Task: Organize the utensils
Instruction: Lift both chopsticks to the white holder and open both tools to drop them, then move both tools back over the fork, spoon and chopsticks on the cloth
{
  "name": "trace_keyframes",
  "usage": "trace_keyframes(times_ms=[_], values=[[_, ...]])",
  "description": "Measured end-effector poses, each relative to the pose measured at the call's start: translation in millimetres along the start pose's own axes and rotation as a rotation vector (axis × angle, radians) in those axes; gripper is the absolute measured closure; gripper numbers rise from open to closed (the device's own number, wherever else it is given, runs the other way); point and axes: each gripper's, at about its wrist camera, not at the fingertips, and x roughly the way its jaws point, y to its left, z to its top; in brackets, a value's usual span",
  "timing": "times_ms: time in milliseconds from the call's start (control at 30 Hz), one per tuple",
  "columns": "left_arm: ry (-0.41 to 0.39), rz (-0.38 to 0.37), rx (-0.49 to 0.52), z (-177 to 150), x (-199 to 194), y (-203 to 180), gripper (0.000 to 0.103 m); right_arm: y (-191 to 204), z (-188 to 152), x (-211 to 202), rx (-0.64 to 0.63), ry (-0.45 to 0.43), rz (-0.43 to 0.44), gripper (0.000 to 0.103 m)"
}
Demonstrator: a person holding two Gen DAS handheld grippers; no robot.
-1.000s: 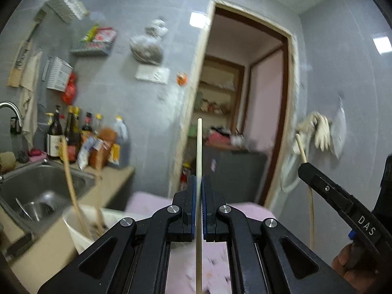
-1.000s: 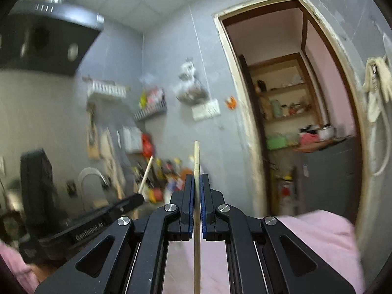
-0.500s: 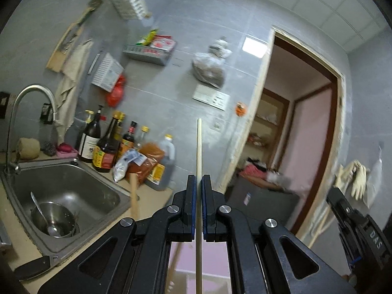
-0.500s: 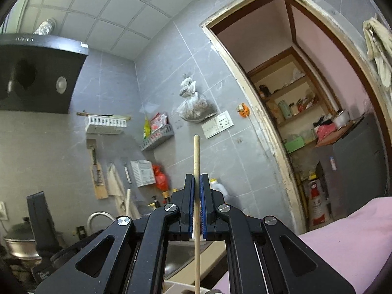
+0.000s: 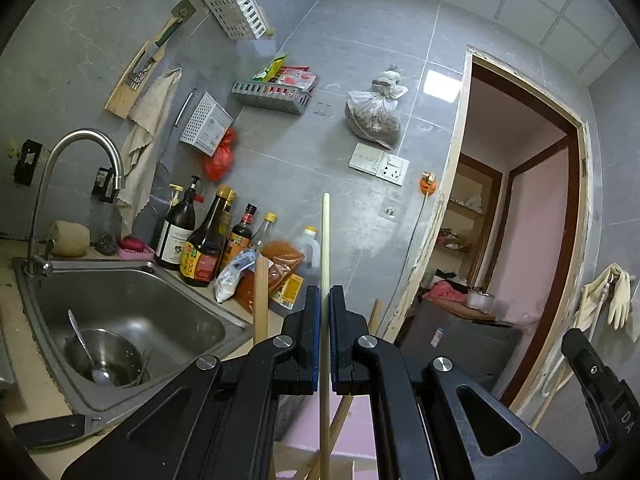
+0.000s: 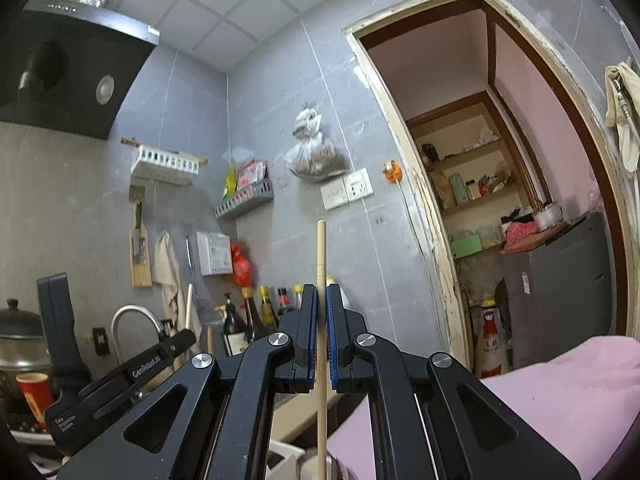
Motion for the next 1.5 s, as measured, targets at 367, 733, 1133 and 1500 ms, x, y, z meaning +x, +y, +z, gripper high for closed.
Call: trace_keyframes(times_ms=[367, 733, 1133, 1500], values=[[0.071, -0.006, 0.048, -32, -5, -2, 0.101, 1, -19, -4, -0.036, 0.110, 0.008, 0.100], [0.193, -0.081, 0.028, -38, -13, 1, 0.097, 5, -20, -11, -0.041, 0.168, 0.001, 0.095], [0.214, -0.158, -0.006, -9, -39, -23, 0.062, -3, 21, -53, -0.101, 0.126, -0.058, 0.073], [0.236, -0.284, 0.107, -7, -70, -86, 0.037, -26, 64, -120, -0.188, 0.083, -0.142, 0.034]])
